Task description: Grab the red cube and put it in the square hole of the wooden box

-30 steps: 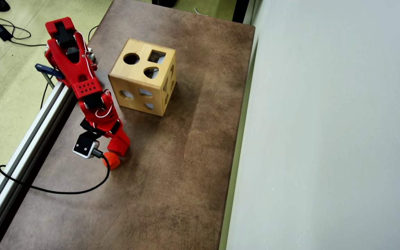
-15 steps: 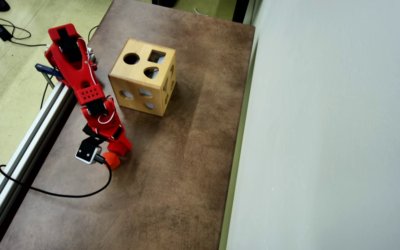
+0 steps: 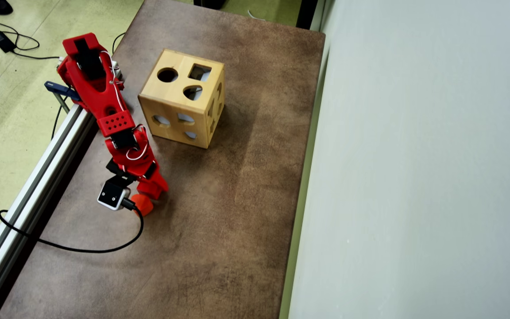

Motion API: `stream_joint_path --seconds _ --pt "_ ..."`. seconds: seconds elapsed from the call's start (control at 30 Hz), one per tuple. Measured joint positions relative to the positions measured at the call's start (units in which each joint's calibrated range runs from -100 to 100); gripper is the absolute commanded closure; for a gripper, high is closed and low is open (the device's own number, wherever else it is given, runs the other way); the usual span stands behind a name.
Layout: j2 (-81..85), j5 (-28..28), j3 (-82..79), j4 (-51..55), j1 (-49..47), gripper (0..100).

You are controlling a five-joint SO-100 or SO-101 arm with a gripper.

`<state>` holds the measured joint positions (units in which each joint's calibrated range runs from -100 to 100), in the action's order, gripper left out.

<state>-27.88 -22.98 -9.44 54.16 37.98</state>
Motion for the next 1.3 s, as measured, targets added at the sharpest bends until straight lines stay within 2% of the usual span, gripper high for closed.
stream_joint_path --seconds 0.5,0.6,0.93,1.3 --pt "0.0 0.0 0.0 0.0 0.0 68" --pt "0.0 0.0 0.0 0.0 0.0 72" --pt "0.0 0.0 0.0 0.0 0.6 94" --pt "0.0 0.0 0.0 0.0 0.4 97"
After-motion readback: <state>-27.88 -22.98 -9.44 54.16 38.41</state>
